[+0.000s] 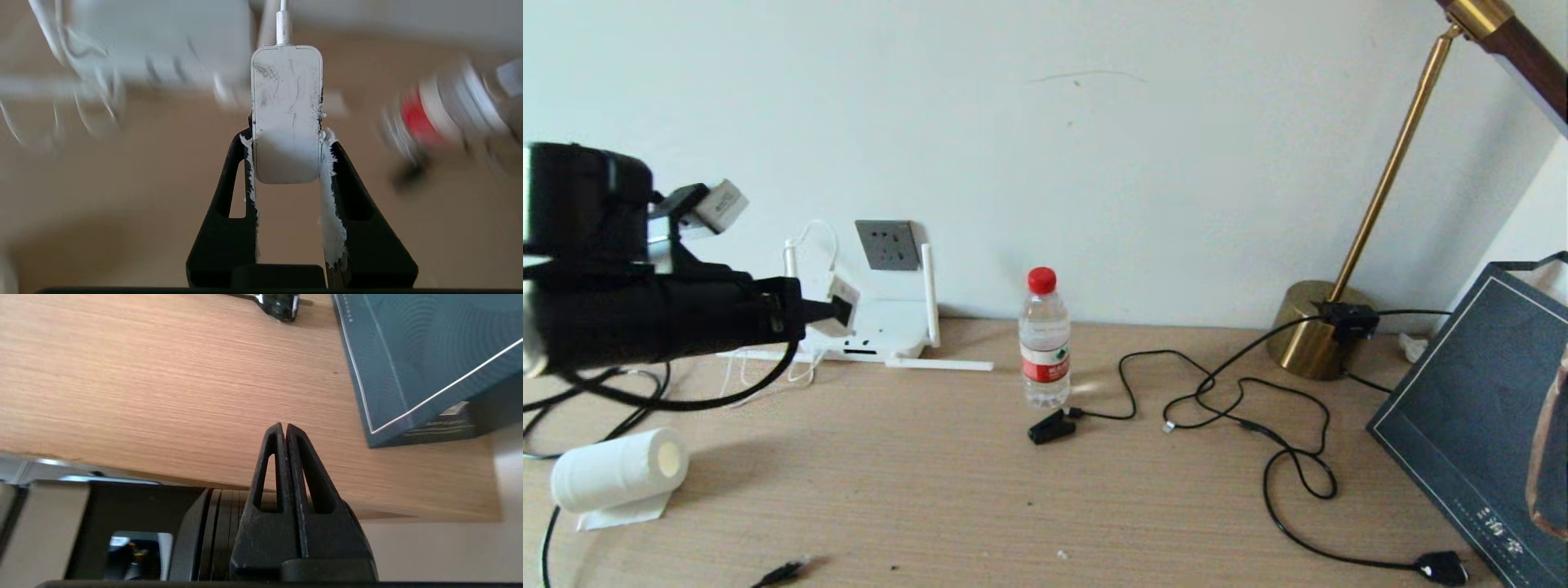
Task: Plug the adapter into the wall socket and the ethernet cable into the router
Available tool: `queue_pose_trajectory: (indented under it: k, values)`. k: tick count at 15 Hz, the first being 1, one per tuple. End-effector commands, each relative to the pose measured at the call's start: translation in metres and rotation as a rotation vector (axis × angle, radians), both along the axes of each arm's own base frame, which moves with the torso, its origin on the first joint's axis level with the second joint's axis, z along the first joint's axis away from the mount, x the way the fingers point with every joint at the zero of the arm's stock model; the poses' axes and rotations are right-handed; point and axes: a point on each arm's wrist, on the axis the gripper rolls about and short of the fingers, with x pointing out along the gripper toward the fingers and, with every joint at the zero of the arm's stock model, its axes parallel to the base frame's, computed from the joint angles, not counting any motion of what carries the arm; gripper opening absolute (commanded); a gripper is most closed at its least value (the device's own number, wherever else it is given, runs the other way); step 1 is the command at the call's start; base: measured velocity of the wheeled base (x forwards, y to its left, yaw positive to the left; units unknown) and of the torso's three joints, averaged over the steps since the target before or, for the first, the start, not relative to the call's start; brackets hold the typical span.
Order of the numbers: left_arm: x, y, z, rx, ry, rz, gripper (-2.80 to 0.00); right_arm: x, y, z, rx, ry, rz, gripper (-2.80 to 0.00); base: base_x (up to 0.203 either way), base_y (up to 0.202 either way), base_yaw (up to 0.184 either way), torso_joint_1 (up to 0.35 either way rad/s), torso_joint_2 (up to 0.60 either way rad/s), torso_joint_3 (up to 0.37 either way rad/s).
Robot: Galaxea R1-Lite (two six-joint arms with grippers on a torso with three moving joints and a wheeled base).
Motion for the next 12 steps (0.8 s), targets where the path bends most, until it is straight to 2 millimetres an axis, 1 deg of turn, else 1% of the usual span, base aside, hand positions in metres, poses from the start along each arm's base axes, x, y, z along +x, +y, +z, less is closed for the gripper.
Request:
queue_pose_trajectory:
  k: [1, 4, 5, 7, 8, 9, 11, 12]
  values:
    - [-0.048, -0.004, 0.007, -0.006, 0.182, -0.026, -2.80, 0.000, -0.001, -0.004, -0.031, 0.027, -0.039, -2.80, 0.000, 0.000, 0.000, 0.000, 0.00, 0.000]
    - [-0.049, -0.008, -0.006, -0.012, 0.311, -0.023, -2.80, 0.010, 0.000, 0.000, 0.058, -0.074, -0.043, -2.80, 0.000, 0.000, 0.000, 0.000, 0.00, 0.000]
    - [-0.047, -0.011, -0.010, -0.013, 0.339, -0.027, -2.80, 0.015, 0.000, 0.004, 0.069, -0.144, -0.045, -2.80, 0.000, 0.000, 0.000, 0.000, 0.00, 0.000]
    - [-0.045, -0.015, -0.016, -0.036, 0.407, -0.012, -2.80, 0.036, 0.000, 0.009, 0.073, -0.377, -0.043, -2.80, 0.000, 0.000, 0.000, 0.000, 0.00, 0.000]
    - [-0.046, -0.017, -0.019, -0.063, 0.443, 0.013, -2.80, 0.044, 0.000, 0.008, 0.069, -0.483, -0.038, -2.80, 0.000, 0.000, 0.000, 0.000, 0.00, 0.000]
    - [-0.041, -0.018, -0.026, -0.102, 0.495, 0.055, -2.80, 0.050, 0.000, 0.004, 0.070, -0.546, -0.033, -2.80, 0.000, 0.000, 0.000, 0.000, 0.00, 0.000]
    - [-0.033, -0.021, -0.042, -0.149, 0.583, 0.121, -2.80, 0.054, 0.001, -0.006, 0.066, -0.533, 0.017, -2.80, 0.000, 0.000, 0.000, 0.000, 0.00, 0.000]
    - [-0.030, -0.022, -0.051, -0.153, 0.623, 0.138, -2.80, 0.054, 0.001, -0.006, 0.057, -0.535, 0.024, -2.80, 0.000, 0.000, 0.000, 0.000, 0.00, 0.000]
